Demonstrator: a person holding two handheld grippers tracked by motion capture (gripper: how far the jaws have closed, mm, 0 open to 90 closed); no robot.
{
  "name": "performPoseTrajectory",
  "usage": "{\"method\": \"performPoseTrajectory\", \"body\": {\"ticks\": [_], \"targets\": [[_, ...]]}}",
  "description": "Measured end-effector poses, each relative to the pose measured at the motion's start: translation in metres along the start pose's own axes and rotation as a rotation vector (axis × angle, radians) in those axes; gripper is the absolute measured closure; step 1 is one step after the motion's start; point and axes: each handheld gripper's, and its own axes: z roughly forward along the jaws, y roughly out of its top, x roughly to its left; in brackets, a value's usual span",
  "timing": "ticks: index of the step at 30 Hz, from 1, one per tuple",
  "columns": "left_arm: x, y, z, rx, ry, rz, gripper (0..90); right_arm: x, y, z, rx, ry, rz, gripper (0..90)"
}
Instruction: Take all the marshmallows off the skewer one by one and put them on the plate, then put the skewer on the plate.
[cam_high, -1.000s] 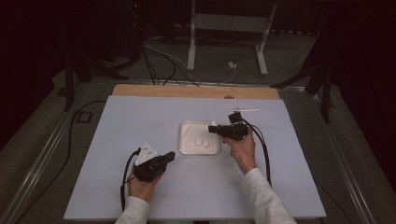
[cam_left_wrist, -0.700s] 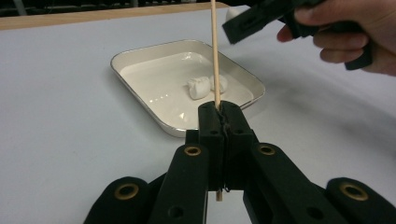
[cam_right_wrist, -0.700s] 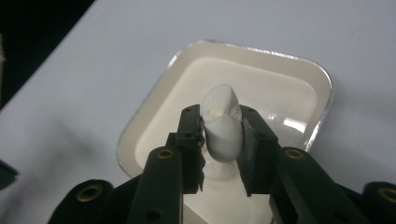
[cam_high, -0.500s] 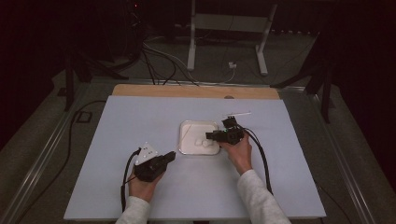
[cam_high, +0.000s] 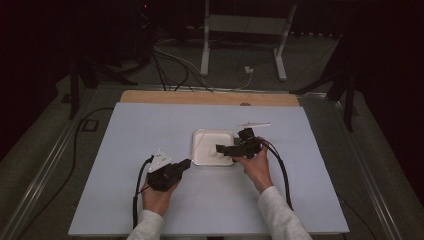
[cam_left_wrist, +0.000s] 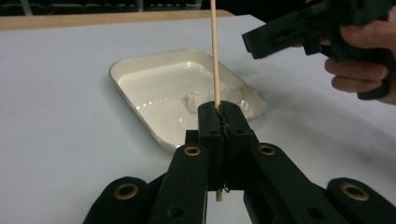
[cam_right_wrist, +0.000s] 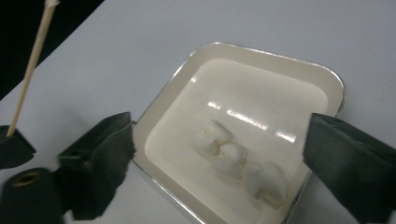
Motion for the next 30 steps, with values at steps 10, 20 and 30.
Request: {"method": "performPoseTrajectory", "body": {"ticks": [10, 20, 30], "targets": [[-0.004, 0.019, 0.02, -0.026, 0.035, -0.042, 89.7, 0.002, -0.009, -0.025, -0.094, 0.023, -0.016, 0.4], [-0.005, 0.034, 0.041, -0.009, 0.058, -0.055, 89.6, -0.002, -0.022, -0.042, -0.14, -0.003, -0.057, 0.0], [-0.002, 0.038, 0.061, 0.026, 0.091, -0.068, 89.6, -0.005, -0.044, -0.072, -0.192, -0.032, -0.102, 0.0]]}}
